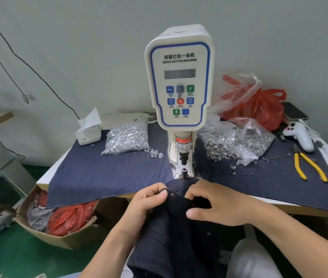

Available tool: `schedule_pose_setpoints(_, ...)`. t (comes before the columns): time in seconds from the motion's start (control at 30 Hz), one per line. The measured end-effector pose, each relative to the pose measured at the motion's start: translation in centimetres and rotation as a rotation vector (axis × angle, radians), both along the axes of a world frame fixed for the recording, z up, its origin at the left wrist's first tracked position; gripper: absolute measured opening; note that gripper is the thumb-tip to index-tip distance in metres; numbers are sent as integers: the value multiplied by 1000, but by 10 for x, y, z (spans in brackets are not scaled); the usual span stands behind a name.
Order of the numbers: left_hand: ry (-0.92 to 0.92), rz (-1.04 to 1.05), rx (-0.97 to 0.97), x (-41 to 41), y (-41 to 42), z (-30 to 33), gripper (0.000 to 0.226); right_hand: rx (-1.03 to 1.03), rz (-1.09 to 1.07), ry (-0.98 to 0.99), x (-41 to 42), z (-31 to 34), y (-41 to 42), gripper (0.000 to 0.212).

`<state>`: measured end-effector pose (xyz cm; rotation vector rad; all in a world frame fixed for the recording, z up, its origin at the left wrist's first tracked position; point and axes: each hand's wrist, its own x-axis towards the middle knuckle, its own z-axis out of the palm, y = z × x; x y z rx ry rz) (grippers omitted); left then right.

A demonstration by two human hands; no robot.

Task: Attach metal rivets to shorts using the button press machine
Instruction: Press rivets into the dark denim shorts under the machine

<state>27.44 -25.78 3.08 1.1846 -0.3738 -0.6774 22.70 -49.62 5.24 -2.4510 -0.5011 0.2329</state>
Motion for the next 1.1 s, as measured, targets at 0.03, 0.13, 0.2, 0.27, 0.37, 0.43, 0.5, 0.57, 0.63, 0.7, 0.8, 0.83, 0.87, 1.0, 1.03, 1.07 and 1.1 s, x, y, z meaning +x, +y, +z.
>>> schedule_pose_setpoints(0.03, -109, 21, 86, 1, 0, 0, 24, -13, 9, -58, -3, -4, 2, 15)
schedule_pose_setpoints(0.13, -765, 87, 603, 4, 1, -6, 27, 145, -36, -32, -12, -18, 0, 22)
schedule_pose_setpoints(0.2, -968, 82, 729, 1, -4, -9, 23, 456, -103, 197, -17, -21, -2, 30)
schedule_pose_setpoints(0.27, -886, 148, 665, -1, -11, -9, 19, 610, -118, 358, -18, -21, -2, 30)
schedule_pose_setpoints(0.37, -672, 289, 528, 6, -20, -11, 21, 582, -153, 378, -13, -23, -5, 17)
schedule_pose_setpoints(0.43, -481, 304, 436, 10, -24, -13, 22, 464, -209, 314, -8, -24, -11, 17)
schedule_pose_setpoints(0.5, -262, 265, 307, 15, -28, -13, 23, 483, -259, 295, -3, -24, -16, 12)
schedule_pose_setpoints(0.57, -224, 208, 299, 21, -30, -11, 25, 626, -300, 345, 3, -22, -16, 9)
schedule_pose_setpoints(0.63, -318, 186, 403, 29, -34, -12, 31, 665, -338, 335, 11, -18, -16, 13)
schedule_pose_setpoints(0.7, -343, 246, 447, 38, -39, -17, 31, 624, -381, 276, 20, -17, -15, 21)
schedule_pose_setpoints(0.8, -362, 356, 447, 43, -47, -22, 23, 618, -426, 218, 32, -18, -15, 27)
schedule_pose_setpoints(0.83, -379, 382, 455, 44, -49, -23, 22, 628, -436, 213, 36, -21, -17, 24)
schedule_pose_setpoints(0.87, -394, 397, 459, 46, -51, -25, 22, 636, -446, 210, 39, -24, -18, 22)
schedule_pose_setpoints(1.0, -387, 405, 475, 50, -58, -27, 22, 759, -488, 282, 45, -31, -20, 26)
schedule_pose_setpoints(1.03, -367, 410, 476, 52, -60, -27, 23, 801, -494, 320, 47, -31, -19, 28)
schedule_pose_setpoints(1.07, -337, 413, 463, 53, -61, -27, 24, 835, -505, 355, 48, -31, -19, 29)
schedule_pose_setpoints(1.1, -306, 416, 445, 54, -62, -28, 24, 862, -522, 382, 49, -32, -19, 28)
